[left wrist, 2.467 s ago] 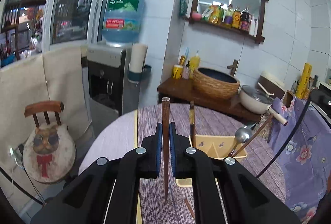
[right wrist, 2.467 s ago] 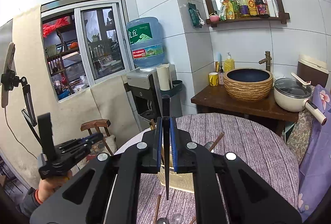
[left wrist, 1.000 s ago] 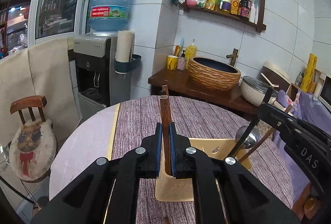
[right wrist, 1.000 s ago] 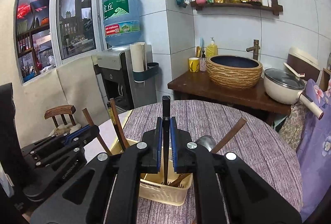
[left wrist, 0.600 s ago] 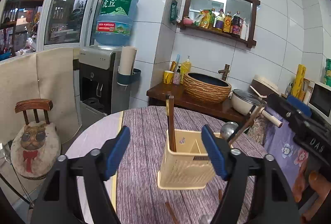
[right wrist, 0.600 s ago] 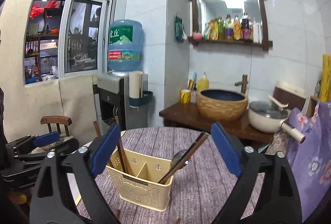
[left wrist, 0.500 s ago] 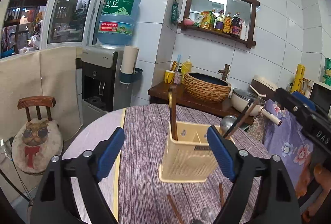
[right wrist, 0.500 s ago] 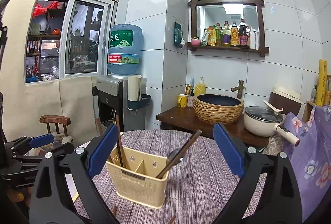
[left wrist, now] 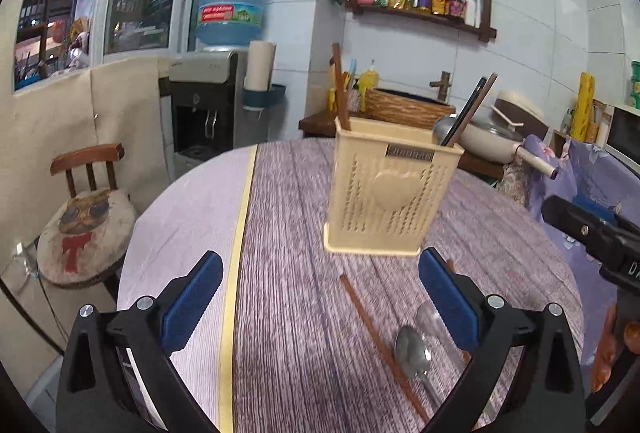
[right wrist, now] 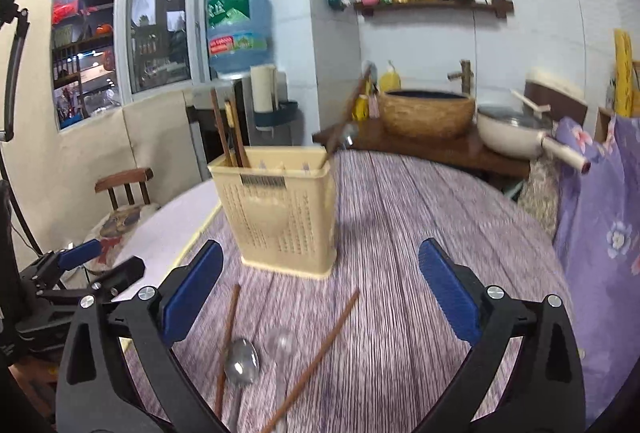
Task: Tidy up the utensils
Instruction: 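Move both tools back down to the remaining chopsticks and spoons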
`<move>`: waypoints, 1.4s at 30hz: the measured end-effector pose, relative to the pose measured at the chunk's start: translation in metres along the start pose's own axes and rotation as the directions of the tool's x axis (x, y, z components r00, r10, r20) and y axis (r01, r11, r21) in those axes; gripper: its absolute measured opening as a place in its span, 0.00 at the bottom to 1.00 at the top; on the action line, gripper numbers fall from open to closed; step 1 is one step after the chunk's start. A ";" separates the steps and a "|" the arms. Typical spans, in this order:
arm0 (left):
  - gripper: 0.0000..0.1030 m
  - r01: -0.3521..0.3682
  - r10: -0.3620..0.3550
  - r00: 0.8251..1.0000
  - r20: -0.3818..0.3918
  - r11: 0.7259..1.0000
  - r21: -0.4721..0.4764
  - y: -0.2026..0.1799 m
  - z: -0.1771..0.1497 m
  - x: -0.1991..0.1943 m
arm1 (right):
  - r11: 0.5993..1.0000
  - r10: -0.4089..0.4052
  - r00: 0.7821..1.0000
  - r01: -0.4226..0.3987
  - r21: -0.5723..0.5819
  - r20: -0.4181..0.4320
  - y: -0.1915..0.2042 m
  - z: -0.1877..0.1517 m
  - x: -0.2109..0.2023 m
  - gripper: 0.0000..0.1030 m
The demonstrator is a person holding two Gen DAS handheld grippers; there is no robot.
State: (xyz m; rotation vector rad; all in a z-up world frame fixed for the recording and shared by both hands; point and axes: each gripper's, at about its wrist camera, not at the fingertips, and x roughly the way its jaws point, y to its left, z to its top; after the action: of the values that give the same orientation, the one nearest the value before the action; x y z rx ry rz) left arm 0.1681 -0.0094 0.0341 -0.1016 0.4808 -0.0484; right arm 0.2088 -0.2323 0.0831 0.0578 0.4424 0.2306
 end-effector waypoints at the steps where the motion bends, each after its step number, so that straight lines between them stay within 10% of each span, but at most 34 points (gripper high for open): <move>1: 0.95 0.005 -0.005 1.000 -0.014 1.000 -0.014 0.002 -0.005 0.001 | 1.000 -0.007 1.000 0.007 0.008 -0.015 -0.002 -0.008 0.002 0.94; 20: 0.90 -0.071 0.060 0.978 -0.198 0.996 -0.052 0.016 -0.058 0.017 | 0.986 -0.106 0.955 0.136 0.092 -0.276 -0.031 -0.092 0.040 0.94; 30: 0.62 -0.047 0.033 0.968 -0.248 0.998 -0.048 0.015 -0.066 0.022 | 0.984 -0.049 0.924 0.111 0.141 -0.380 -0.019 -0.090 0.078 0.64; 42: 0.61 -0.046 0.035 0.966 -0.258 0.998 -0.037 0.014 -0.066 0.024 | 0.977 -0.112 0.877 0.182 0.108 -0.467 -0.014 -0.068 0.141 0.43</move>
State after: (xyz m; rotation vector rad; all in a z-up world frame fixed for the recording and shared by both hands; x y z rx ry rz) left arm 0.1592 -0.0029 -0.0365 -0.1286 0.7436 -0.0105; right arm 0.3064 -0.2127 -0.0387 0.1168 0.9350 0.0560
